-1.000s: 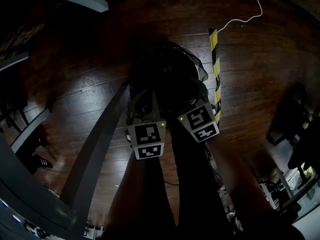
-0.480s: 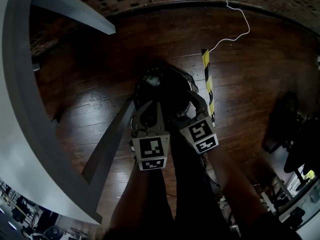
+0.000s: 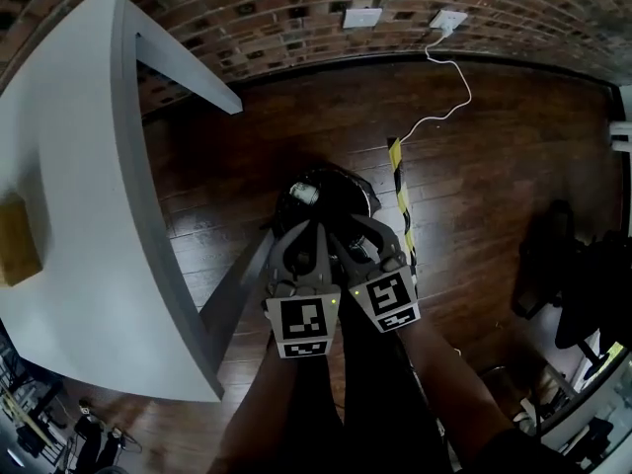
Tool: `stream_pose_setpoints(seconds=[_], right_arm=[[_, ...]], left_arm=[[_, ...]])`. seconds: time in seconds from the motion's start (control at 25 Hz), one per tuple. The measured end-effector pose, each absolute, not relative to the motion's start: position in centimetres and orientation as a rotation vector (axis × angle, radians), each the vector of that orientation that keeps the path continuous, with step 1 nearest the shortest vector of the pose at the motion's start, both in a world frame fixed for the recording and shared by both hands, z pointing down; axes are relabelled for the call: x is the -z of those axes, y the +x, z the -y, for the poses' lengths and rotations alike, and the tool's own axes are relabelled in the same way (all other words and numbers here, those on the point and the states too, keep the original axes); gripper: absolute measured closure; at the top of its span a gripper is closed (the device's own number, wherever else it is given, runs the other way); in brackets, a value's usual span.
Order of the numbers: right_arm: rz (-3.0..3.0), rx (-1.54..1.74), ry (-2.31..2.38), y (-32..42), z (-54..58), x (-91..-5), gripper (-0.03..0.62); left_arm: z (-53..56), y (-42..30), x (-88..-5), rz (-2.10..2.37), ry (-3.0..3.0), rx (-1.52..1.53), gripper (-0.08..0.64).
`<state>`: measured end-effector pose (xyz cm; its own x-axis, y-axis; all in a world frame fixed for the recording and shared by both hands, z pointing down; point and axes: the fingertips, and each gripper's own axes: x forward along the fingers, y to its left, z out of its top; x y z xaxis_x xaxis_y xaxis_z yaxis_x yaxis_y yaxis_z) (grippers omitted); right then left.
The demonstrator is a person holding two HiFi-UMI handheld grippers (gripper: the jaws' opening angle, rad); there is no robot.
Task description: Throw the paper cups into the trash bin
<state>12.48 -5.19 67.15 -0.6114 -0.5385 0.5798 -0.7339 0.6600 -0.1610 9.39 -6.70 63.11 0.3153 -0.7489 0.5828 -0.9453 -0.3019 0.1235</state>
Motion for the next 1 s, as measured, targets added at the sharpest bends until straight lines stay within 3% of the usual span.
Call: stream_pose_setpoints(seconds=[0.16, 1.0], right_arm=[[2.425, -0.488, 1.080, 12.6, 5.7, -62.8, 0.547], [2.697, -0.138, 1.227, 10.7, 6.9, -38.0, 0.583]], left_arm=[[6.2, 9.0, -59.7, 1.514, 2.164, -0.552, 0.555], [6.4, 6.0, -37.0, 1.570, 2.385, -0.184, 0.555]])
